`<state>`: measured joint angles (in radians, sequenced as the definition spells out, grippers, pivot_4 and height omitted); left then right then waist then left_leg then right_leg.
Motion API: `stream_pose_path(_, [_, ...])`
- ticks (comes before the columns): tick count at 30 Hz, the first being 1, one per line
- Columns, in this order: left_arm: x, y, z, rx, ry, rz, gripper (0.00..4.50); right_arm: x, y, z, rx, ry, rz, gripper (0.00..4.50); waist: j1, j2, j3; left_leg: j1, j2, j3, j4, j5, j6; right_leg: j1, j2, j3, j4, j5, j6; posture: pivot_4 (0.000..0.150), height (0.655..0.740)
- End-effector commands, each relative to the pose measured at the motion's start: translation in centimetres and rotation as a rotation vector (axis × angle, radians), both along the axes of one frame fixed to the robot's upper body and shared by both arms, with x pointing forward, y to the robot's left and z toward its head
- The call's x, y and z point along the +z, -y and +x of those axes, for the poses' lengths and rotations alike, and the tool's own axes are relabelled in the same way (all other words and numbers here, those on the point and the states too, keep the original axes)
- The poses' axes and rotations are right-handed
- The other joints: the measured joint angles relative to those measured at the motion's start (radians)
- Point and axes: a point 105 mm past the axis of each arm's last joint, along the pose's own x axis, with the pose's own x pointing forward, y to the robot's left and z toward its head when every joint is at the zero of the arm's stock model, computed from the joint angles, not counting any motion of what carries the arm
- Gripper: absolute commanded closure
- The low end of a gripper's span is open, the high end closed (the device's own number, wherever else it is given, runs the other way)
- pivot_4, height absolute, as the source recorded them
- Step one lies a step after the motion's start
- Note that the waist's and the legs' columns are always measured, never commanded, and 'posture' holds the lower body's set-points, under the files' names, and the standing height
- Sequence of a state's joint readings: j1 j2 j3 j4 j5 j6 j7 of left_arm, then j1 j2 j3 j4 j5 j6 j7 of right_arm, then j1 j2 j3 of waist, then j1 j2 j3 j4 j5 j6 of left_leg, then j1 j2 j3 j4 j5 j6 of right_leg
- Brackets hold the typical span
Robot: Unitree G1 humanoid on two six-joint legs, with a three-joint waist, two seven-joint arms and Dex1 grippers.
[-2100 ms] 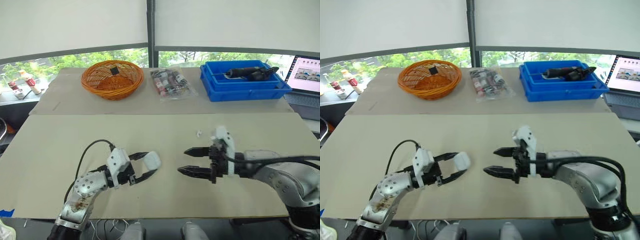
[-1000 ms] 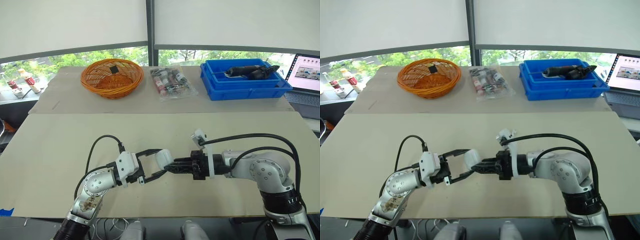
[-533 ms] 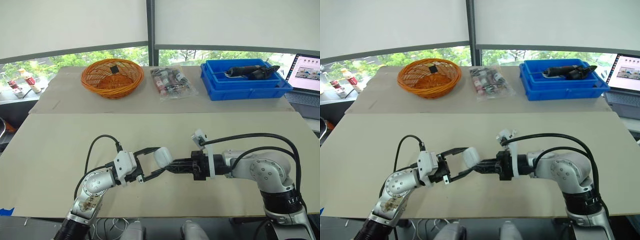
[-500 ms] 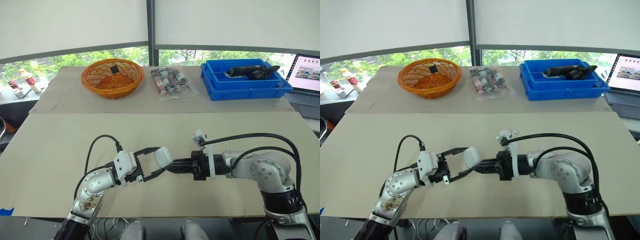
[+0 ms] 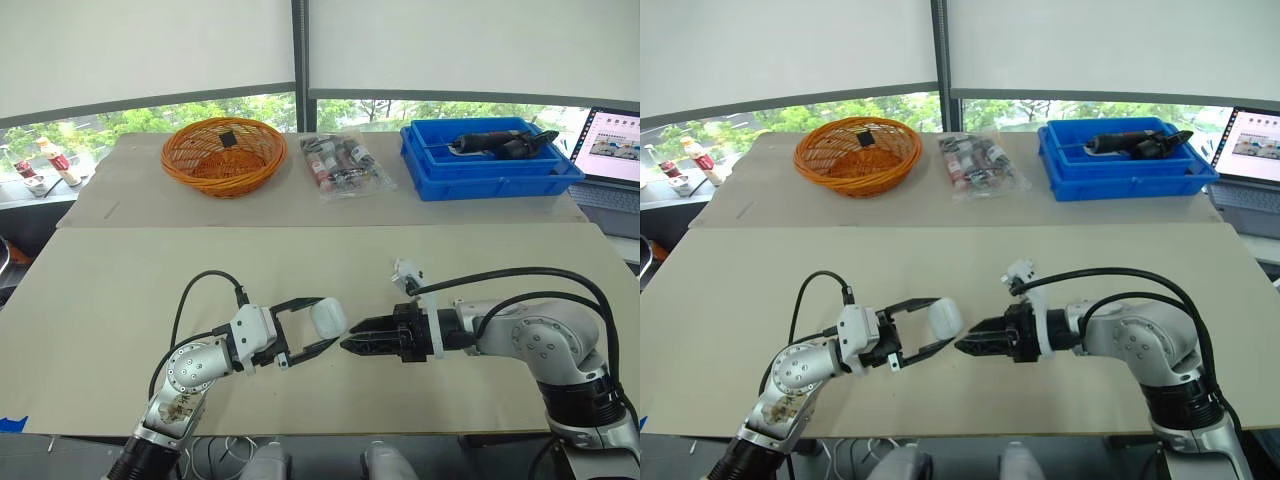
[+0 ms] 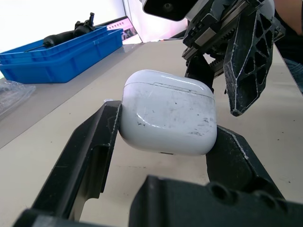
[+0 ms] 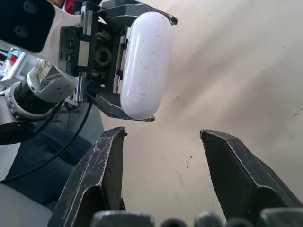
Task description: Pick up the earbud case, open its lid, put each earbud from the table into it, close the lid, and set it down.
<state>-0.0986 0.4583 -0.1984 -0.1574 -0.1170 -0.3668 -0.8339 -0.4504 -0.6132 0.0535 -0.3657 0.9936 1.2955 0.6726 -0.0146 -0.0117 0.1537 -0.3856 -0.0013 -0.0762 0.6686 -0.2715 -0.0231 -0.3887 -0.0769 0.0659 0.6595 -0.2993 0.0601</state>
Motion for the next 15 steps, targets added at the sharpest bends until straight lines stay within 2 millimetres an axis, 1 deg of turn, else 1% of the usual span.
stream_pose_path(1, [0.99,0.40,-0.22,-0.022,0.039,-0.015,1.93,1.36,-0.66,0.22,0.007,0.044,0.048,1.65,0.000,0.000,0.000,0.000,0.000,0.000,0.000,0.000,0.000,0.000,0.000,0.000,0.000,0.000,0.000,0.150,0.7400])
stream_pose_path(7, [1.05,0.51,-0.33,-0.028,0.043,-0.012,1.93,1.59,-1.39,0.61,0.001,0.033,0.076,1.65,0.000,0.000,0.000,0.000,0.000,0.000,0.000,0.000,0.000,0.000,0.000,0.000,0.000,0.000,0.000,0.150,0.7400])
stream_pose_path(12, [1.20,0.60,-0.35,-0.027,0.044,-0.016,1.93,1.59,-1.59,0.65,0.007,0.019,0.084,1.65,0.000,0.000,0.000,0.000,0.000,0.000,0.000,0.000,0.000,0.000,0.000,0.000,0.001,0.000,0.000,0.150,0.7400])
stream_pose_path(15, [1.28,0.58,-0.33,-0.023,0.045,-0.020,1.93,1.50,-1.62,0.63,0.012,0.010,0.082,2.50,0.000,0.000,0.000,0.000,0.000,0.000,0.000,0.000,0.000,0.000,0.000,0.000,0.001,0.000,0.000,0.150,0.7400])
